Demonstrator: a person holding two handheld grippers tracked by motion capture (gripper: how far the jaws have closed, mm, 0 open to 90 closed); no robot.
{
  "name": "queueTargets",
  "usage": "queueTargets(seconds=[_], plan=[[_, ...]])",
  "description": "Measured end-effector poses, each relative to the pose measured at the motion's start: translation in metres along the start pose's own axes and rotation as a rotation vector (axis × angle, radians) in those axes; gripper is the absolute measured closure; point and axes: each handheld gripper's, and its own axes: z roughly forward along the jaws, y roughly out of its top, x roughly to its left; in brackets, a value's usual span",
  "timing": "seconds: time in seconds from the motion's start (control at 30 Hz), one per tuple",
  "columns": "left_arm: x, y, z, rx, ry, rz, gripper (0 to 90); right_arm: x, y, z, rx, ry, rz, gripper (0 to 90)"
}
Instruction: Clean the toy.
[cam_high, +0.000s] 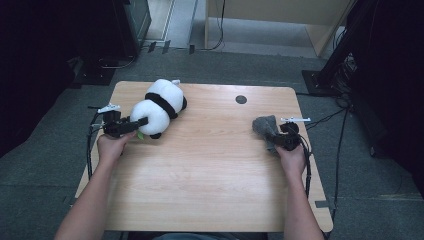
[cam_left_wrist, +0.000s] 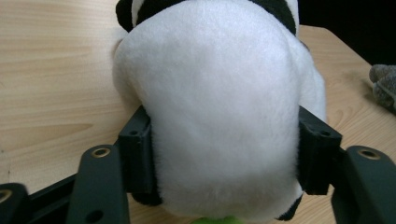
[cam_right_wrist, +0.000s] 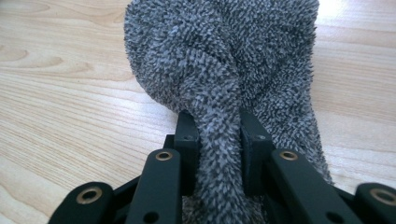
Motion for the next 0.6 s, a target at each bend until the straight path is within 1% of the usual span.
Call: queueTargets(seconds=[0.03, 0.07, 0.1, 0.2, 0.23, 0.3, 0.4, 0.43, 0.53, 0.6], plan=[[0.0, -0.001, 0.001, -0.004, 0.003, 0.017, 32.6, 0.0, 0.0, 0.001, 0.002, 0.001, 0.001, 73.4], [0.001, -0.003, 0.001, -0.009, -0.001, 0.025, 29.3, -0.001, -0.001, 0.002, 0.003, 0.003, -0.001, 73.1], [0.002, -0.004, 0.001, -0.015, -0.003, 0.026, 28.2, -0.001, -0.001, 0.003, -0.002, 0.003, -0.006, 72.8], [0.004, -0.004, 0.001, -0.019, -0.008, 0.008, 26.9, -0.001, -0.002, 0.003, -0.001, 0.006, -0.005, 70.6], [0.005, -0.004, 0.001, -0.02, -0.008, 0.008, 26.2, -0.002, -0.002, 0.004, 0.0, 0.009, -0.004, 69.5], [0.005, -0.004, 0.001, -0.019, -0.007, 0.011, 22.0, -0.002, -0.002, 0.004, 0.0, 0.017, -0.002, 66.3], [0.004, -0.002, 0.001, -0.007, -0.012, 0.027, 17.5, -0.003, -0.001, 0.003, 0.007, 0.037, 0.02, 62.4], [0.003, -0.001, 0.0, 0.0, -0.012, 0.029, 15.7, -0.004, -0.001, 0.002, 0.009, 0.04, 0.019, 60.4], [-0.001, 0.004, -0.001, 0.035, 0.011, 0.03, 13.5, -0.004, 0.001, -0.002, -0.009, 0.04, 0.019, 51.7], [-0.004, 0.007, -0.002, 0.048, 0.031, 0.04, 13.1, -0.004, 0.002, -0.005, -0.028, 0.04, 0.021, 45.9]])
